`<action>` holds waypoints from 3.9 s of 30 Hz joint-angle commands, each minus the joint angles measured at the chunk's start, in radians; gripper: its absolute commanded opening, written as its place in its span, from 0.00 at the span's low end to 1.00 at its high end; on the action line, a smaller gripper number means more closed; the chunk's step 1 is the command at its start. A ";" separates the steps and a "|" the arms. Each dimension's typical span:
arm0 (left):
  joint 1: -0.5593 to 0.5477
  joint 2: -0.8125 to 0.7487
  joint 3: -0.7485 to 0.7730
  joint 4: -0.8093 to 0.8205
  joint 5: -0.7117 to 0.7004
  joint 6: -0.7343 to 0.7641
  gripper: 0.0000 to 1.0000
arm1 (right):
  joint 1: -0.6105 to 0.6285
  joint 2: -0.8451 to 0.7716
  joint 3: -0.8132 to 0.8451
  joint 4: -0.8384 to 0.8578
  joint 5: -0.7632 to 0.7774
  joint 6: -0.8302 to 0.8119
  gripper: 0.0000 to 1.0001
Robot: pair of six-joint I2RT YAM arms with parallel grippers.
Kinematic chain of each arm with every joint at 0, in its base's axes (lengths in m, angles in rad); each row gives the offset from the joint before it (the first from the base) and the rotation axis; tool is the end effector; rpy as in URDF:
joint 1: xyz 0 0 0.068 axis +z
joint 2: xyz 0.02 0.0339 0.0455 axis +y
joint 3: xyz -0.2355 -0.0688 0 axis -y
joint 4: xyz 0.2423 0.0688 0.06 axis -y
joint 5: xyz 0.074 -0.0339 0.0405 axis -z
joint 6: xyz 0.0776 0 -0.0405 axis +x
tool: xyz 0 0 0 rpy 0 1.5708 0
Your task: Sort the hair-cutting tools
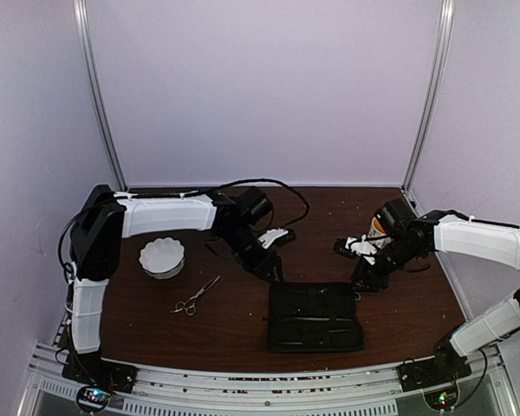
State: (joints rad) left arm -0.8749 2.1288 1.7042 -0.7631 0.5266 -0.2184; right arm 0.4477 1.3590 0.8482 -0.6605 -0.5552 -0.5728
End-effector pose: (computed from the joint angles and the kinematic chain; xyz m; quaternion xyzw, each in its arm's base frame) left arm 0.2540 -0.3649 0.1373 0.3525 0.8813 -0.3138 0.0242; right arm 0.2217 0.1519 0.1487 -0.5078 0.7960 0.2561 0.2072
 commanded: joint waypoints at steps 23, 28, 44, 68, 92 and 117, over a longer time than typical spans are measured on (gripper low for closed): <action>0.027 0.053 -0.124 0.160 -0.072 -0.192 0.10 | 0.006 0.013 0.005 0.016 0.026 0.008 0.42; 0.028 -0.005 -0.166 0.149 -0.122 -0.145 0.00 | 0.007 0.014 0.009 0.014 0.023 0.006 0.42; 0.102 -0.156 -0.207 0.035 -0.300 0.035 0.00 | 0.005 0.084 0.117 -0.030 0.219 -0.113 0.37; 0.117 -0.213 -0.225 0.075 -0.345 -0.035 0.31 | 0.086 0.378 0.302 -0.084 0.268 -0.175 0.50; -0.030 -0.408 -0.396 0.141 -0.310 -0.064 0.31 | 0.135 0.492 0.294 -0.128 0.396 -0.148 0.16; -0.157 -0.533 -0.742 0.373 -0.275 -0.142 0.27 | 0.134 0.209 0.168 -0.289 0.614 -0.006 0.00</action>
State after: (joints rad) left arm -1.0252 1.6165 0.9936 -0.4587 0.2329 -0.3428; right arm 0.5781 1.6276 1.0512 -0.9035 -0.0109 -0.6075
